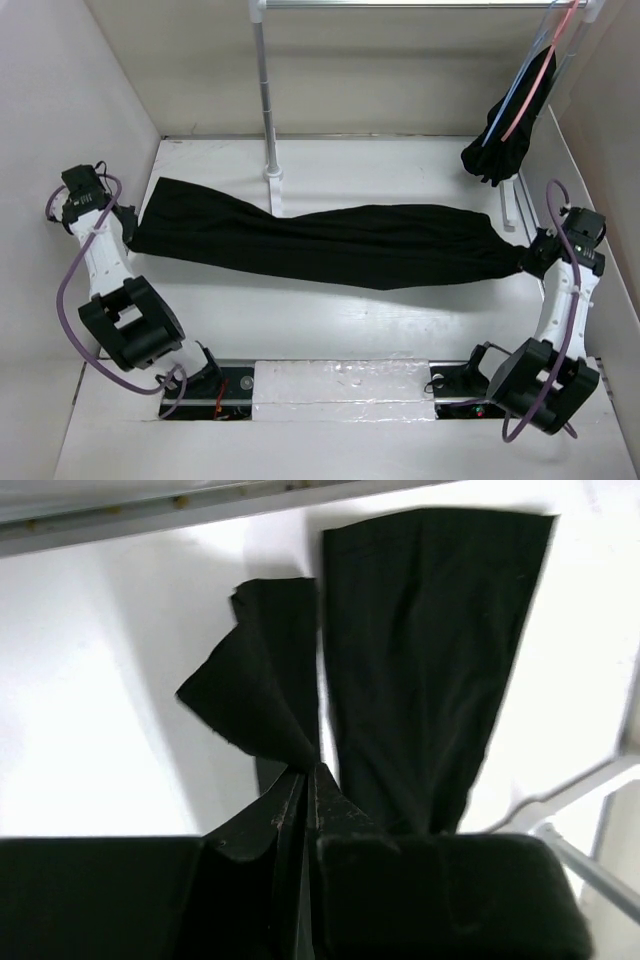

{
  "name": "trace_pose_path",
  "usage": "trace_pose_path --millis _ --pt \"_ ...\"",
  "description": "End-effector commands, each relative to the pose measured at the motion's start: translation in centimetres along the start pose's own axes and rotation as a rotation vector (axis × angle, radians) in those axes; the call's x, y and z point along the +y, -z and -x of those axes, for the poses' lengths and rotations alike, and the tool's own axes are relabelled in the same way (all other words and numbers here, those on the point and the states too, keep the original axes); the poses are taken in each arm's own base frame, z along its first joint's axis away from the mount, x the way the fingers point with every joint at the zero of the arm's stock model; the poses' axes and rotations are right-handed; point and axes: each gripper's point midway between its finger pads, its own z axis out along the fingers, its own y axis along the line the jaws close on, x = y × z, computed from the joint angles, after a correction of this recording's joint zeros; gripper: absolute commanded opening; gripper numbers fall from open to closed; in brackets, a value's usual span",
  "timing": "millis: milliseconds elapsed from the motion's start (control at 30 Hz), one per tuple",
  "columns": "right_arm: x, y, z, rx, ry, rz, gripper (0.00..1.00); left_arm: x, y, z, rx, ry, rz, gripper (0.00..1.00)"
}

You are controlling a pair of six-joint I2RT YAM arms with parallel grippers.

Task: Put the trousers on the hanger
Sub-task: Fold the trousers at the center of the board.

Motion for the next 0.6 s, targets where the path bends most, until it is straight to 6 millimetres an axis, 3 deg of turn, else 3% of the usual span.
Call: trace_pose_path --millis 0,67,200,367,500,567 --pt "0.9 1.0 6.4 -0.181 0.012 0.031 0.0 -2.6 1.2 2.4 -0.045 0.051 -0.061 0.0" --pt "1.9 0.3 8.3 -0.199 0.011 0.073 0.0 -4.0 1.2 3.1 -0.05 0.055 -0.092 0.0" --pt "2.3 -2.5 9.4 -0.144 0.006 0.095 0.0 -6.5 0.6 4.2 -0.089 0.041 -0.139 0.0" --pt "3.2 -6.2 10.1 -0.095 0.008 0.125 0.0 -8.8 -1.1 3.1 -0.111 -0.014 -0.154 0.0" --pt "4.5 -8.1 11.3 -0.075 0.034 0.14 0.0 -9.9 -3.4 2.9 -0.104 -0.032 -0.119 0.0" --pt "4.8 -8.2 13.1 -0.101 0.044 0.133 0.0 -11.7 -2.9 3.8 -0.153 -0.054 -0.137 0.0"
